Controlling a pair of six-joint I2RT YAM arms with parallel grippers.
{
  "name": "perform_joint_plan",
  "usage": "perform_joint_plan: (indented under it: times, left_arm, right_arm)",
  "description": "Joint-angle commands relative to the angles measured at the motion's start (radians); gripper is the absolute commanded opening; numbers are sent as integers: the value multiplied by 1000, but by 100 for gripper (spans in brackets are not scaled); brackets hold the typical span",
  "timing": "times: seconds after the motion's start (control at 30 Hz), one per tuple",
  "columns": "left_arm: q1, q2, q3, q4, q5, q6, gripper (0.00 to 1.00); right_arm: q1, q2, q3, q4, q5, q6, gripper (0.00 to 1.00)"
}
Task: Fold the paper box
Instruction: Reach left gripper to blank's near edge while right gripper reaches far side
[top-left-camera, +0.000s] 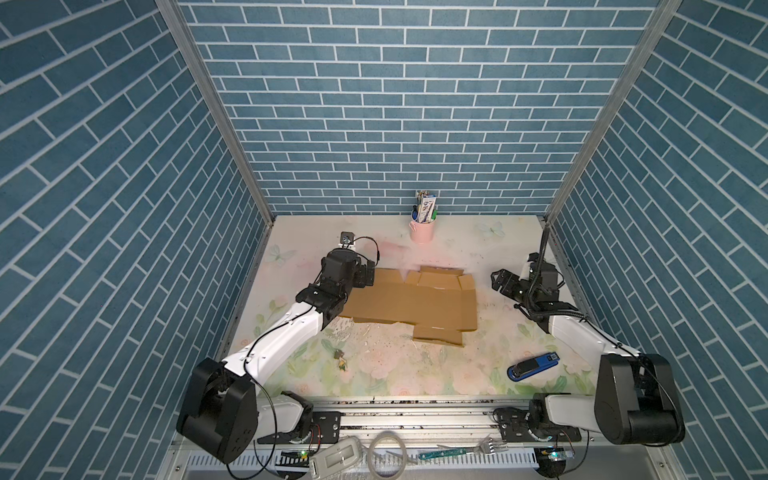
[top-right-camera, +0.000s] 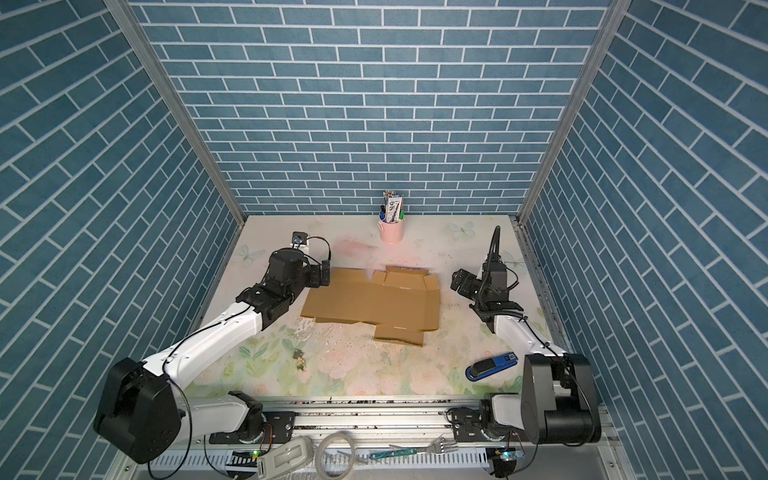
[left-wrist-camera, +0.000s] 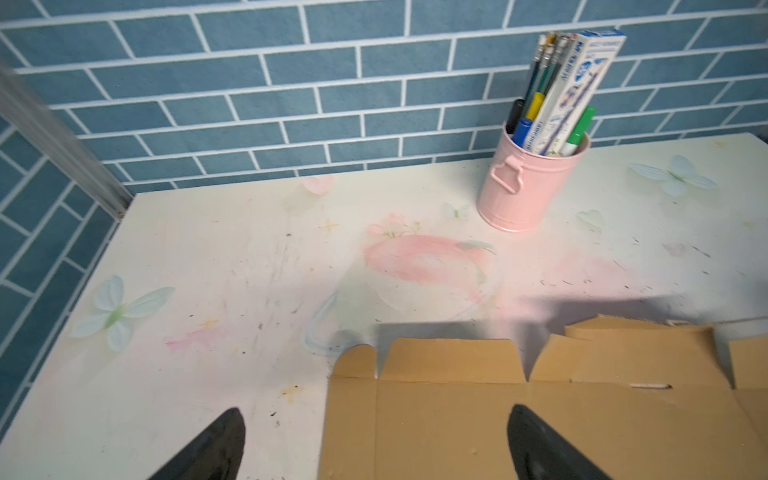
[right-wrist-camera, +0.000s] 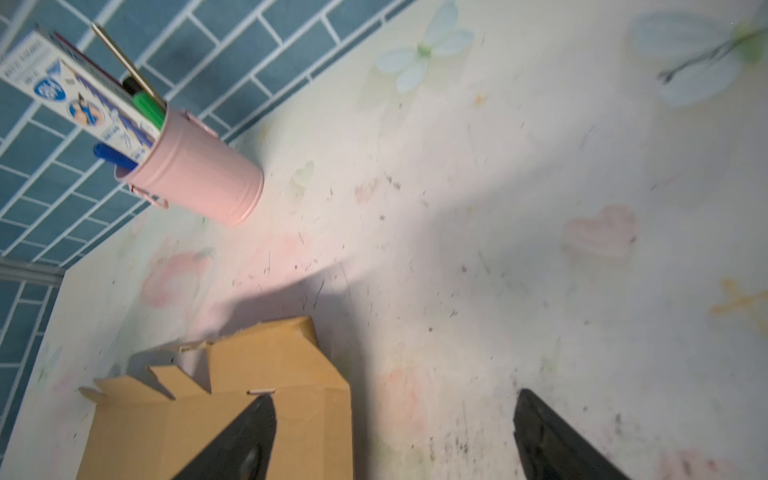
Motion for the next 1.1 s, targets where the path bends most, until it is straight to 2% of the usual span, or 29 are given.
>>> perform_joint_plan:
  times: [0.0,0.17,0.3,0.7,0.97,1.07]
  left_arm:
    - [-20,28,32,-22,74,6,100]
    - [-33,47,53,-43,114,-3,99]
    - [-37,47,54,-48,113,4,100]
    - [-40,57,56,-44,103,23,100]
    - [-49,52,54,-42,95,38,100]
    - [-60,46,53,-42,88,45,100]
  right_arm:
    - [28,12,-25,8,-100,114,87]
    - [61,46,-45,40,-106,143,84]
    - [64,105,-47,56,-151,139,77]
    - [100,185,-82,141,-196,158,67]
    - [105,264,-114,297,-245,205,55]
    - [108,296,-129,378,-270,233,42]
